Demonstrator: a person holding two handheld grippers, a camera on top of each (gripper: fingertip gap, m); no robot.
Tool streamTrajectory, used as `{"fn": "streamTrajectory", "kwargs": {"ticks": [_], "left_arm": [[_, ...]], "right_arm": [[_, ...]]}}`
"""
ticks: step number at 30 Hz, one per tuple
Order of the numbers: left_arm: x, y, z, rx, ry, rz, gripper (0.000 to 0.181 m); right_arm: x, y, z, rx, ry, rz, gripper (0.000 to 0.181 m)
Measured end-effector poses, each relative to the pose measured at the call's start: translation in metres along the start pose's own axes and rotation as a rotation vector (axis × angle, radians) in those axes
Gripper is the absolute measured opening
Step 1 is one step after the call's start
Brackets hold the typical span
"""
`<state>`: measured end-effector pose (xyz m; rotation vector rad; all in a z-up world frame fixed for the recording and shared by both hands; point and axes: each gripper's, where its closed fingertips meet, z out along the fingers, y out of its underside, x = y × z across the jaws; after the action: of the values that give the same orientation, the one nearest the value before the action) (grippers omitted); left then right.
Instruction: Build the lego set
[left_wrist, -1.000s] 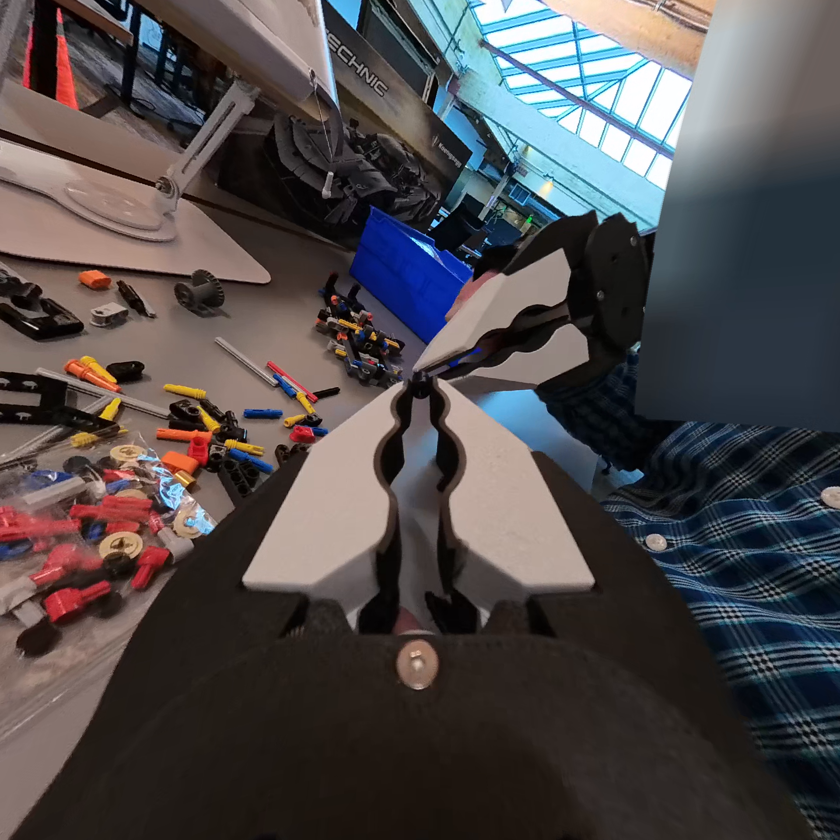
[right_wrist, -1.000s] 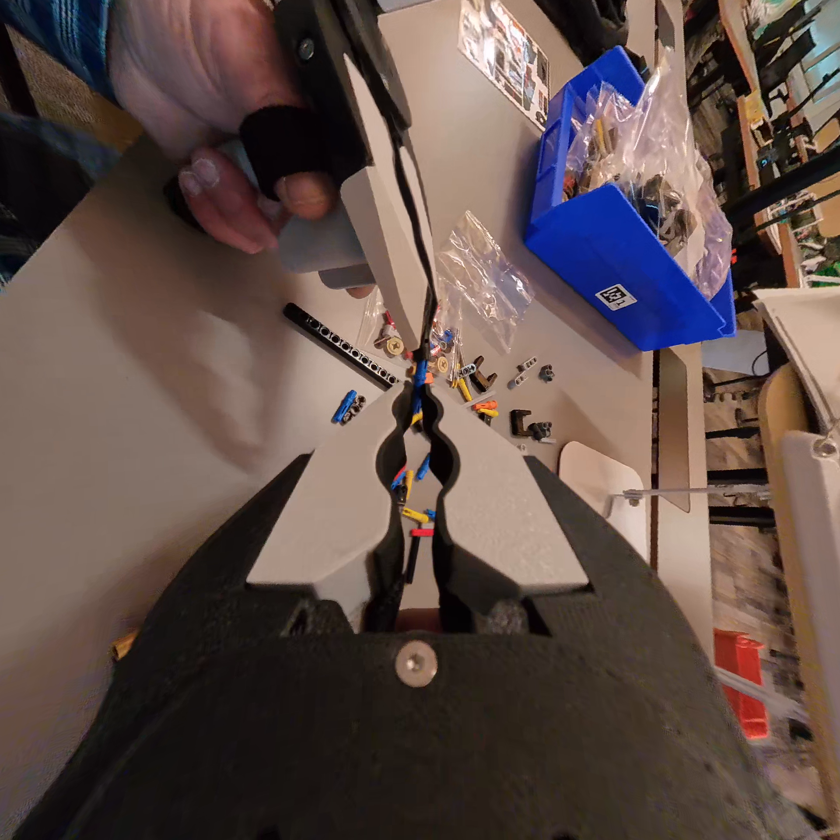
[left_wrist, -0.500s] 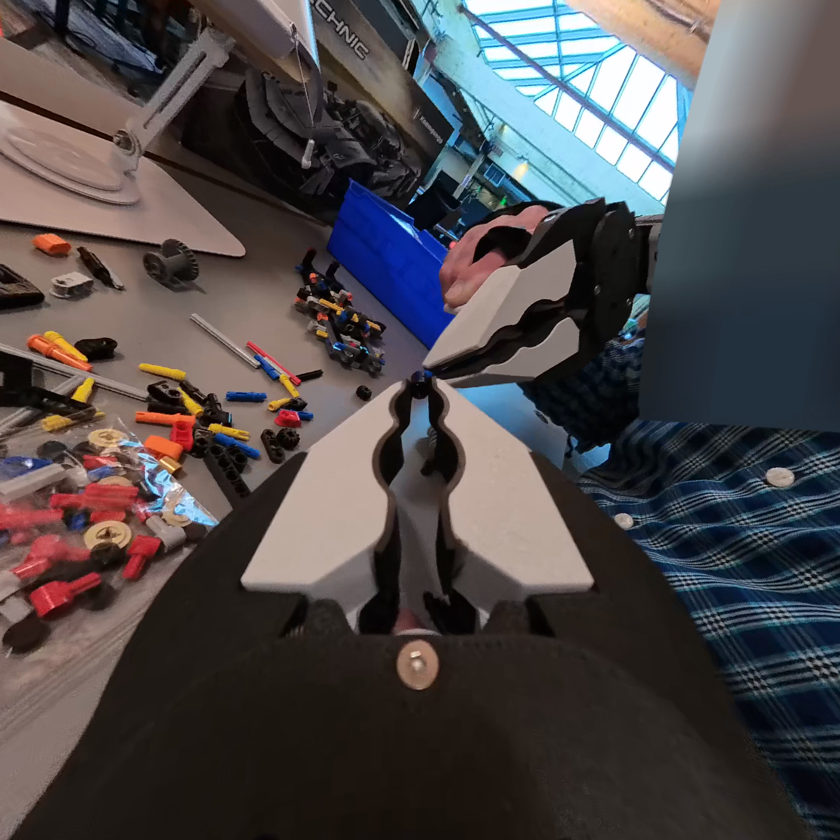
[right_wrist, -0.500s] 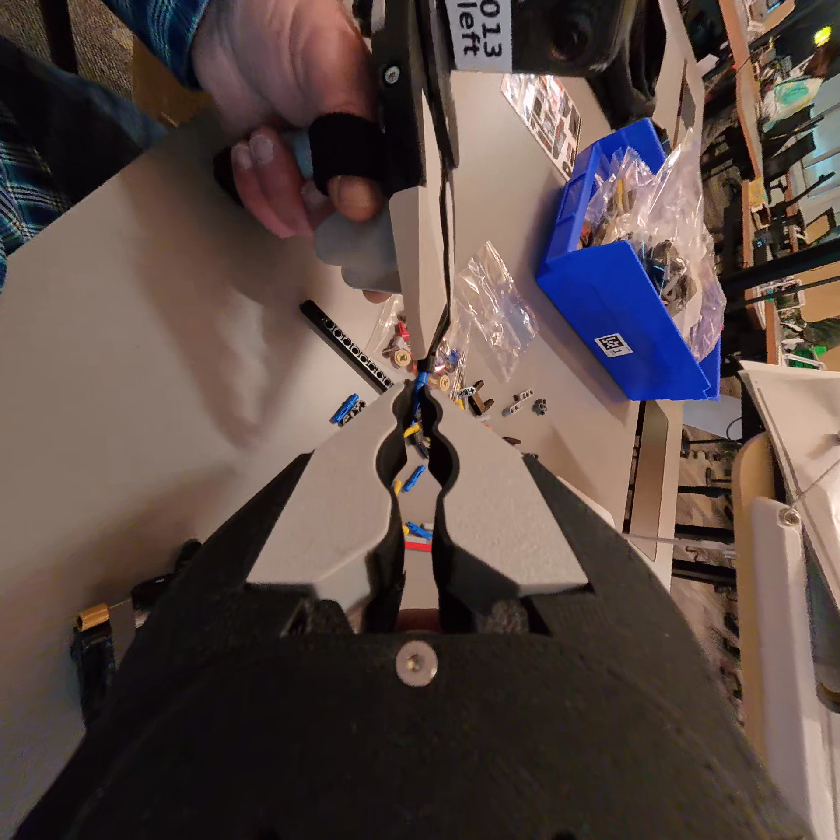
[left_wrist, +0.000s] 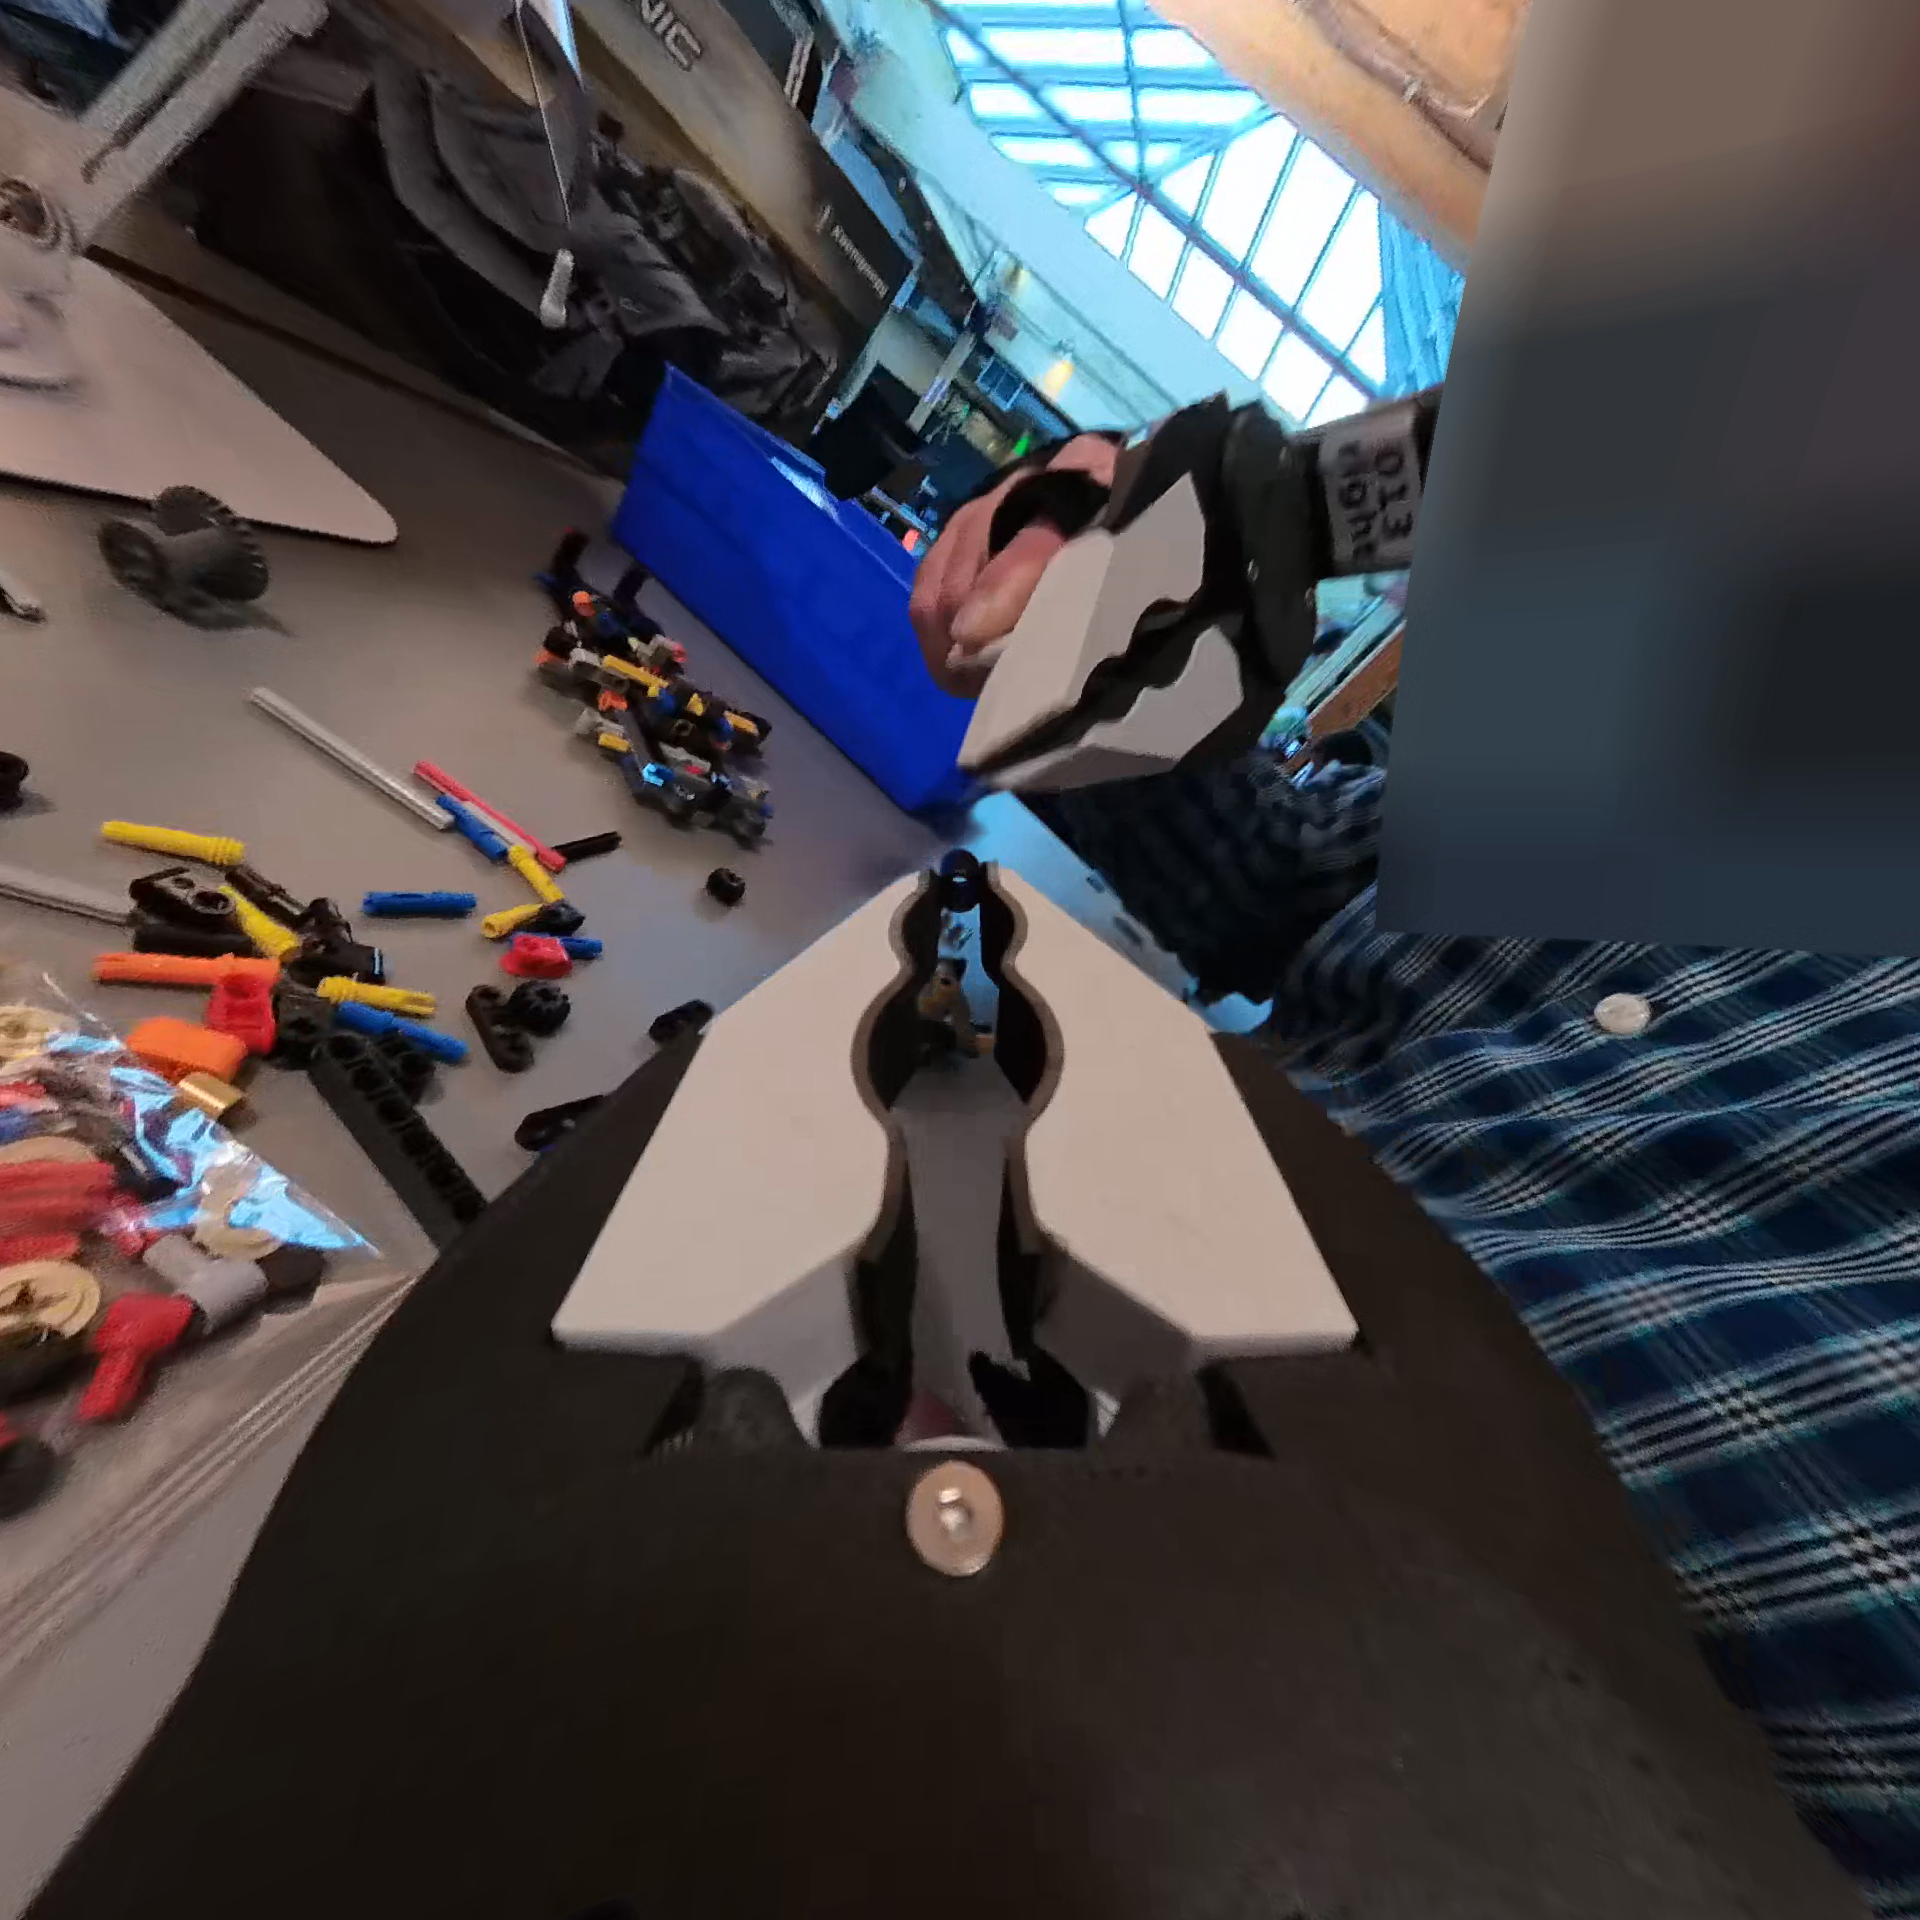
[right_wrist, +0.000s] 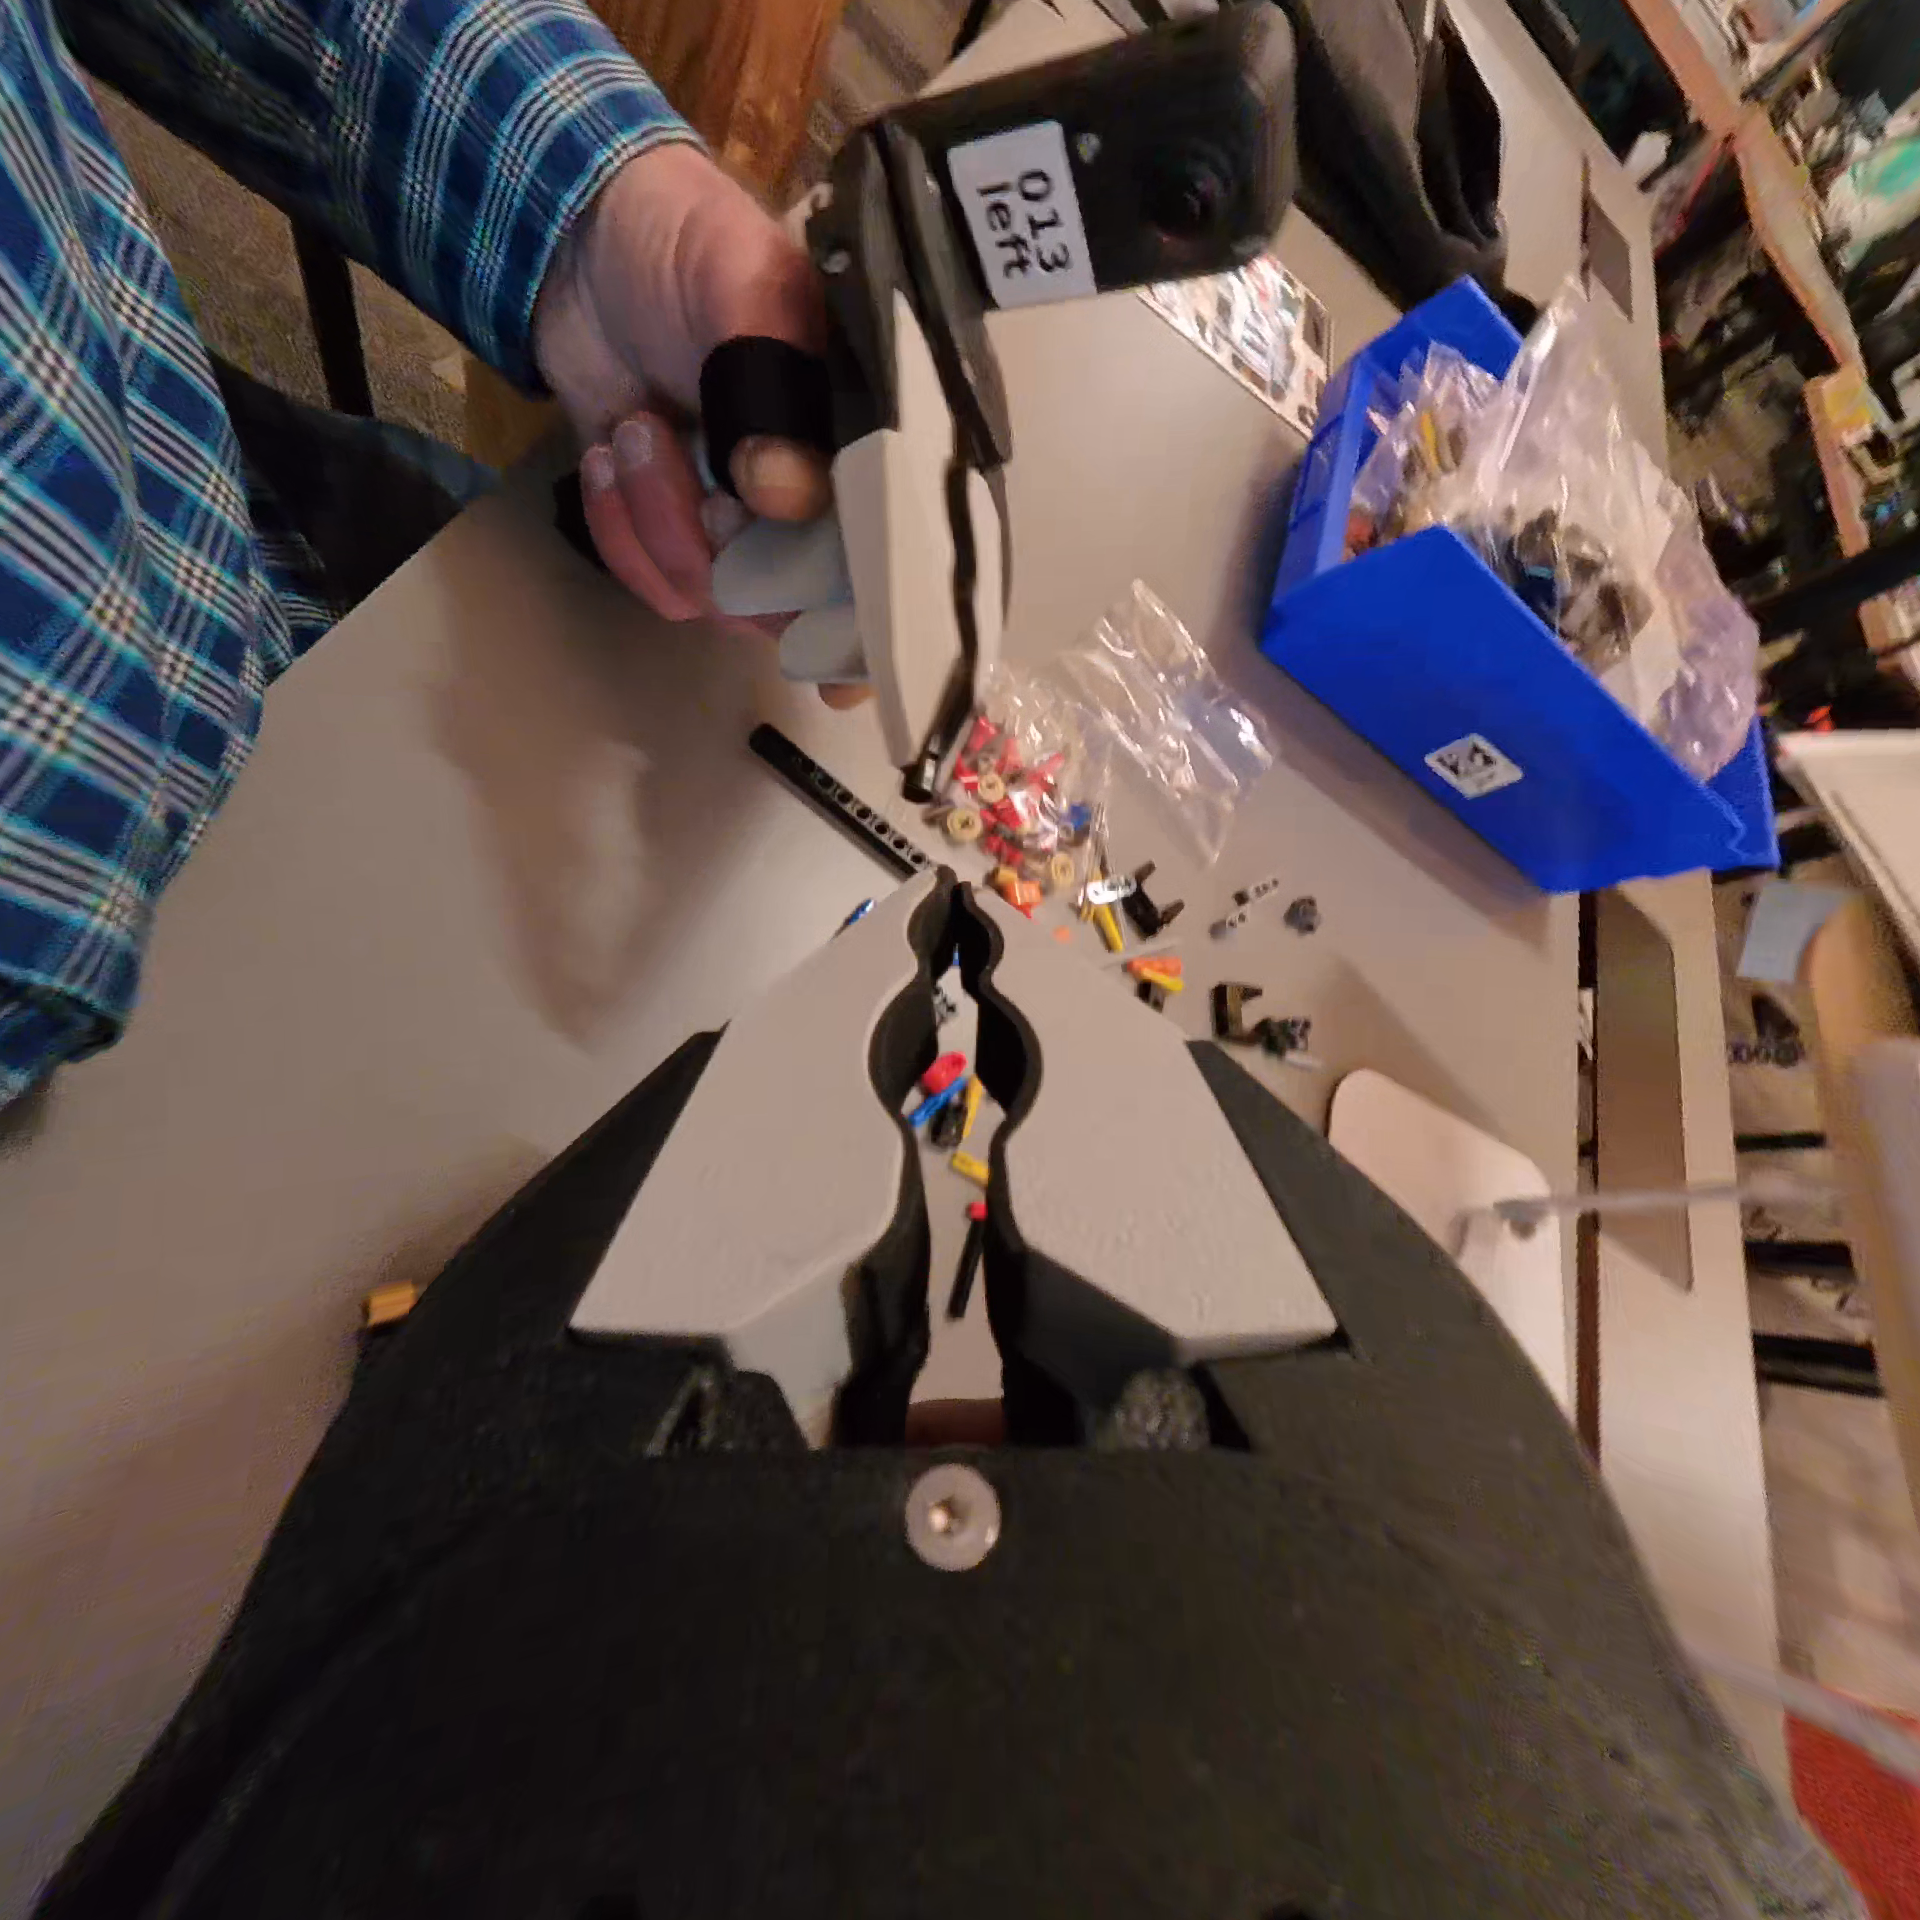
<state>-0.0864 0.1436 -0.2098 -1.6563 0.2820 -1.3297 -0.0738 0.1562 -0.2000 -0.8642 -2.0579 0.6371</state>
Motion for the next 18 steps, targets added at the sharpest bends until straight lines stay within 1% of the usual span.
{"fn": "streamTrajectory", "kwargs": {"ticks": [1, 4, 6, 10, 14, 18], "left_arm": [[0.0, 0.003, 0.001, -0.014, -0.003, 0.003, 0.004], [-0.003, 0.006, 0.001, -0.039, -0.024, 0.02, 0.004], [-0.004, 0.006, 0.002, -0.041, -0.023, 0.014, 0.004], [-0.002, 0.009, 0.004, -0.051, -0.031, 0.021, 0.004], [0.001, 0.015, 0.008, -0.08, -0.032, 0.03, 0.004], [0.004, 0.026, 0.018, -0.137, -0.038, 0.06, 0.004]], "right_arm": [[0.002, 0.004, -0.007, 0.003, 0.013, 0.031, 0.0], [0.005, 0.014, -0.027, 0.024, 0.032, 0.132, 0.0], [0.007, 0.023, -0.039, 0.01, 0.047, 0.176, 0.0], [0.008, 0.043, -0.075, -0.036, 0.118, 0.273, 0.0], [-0.011, 0.063, -0.117, -0.107, 0.211, 0.378, 0.0], [-0.041, 0.077, -0.155, -0.176, 0.324, 0.458, 0.0]]}}
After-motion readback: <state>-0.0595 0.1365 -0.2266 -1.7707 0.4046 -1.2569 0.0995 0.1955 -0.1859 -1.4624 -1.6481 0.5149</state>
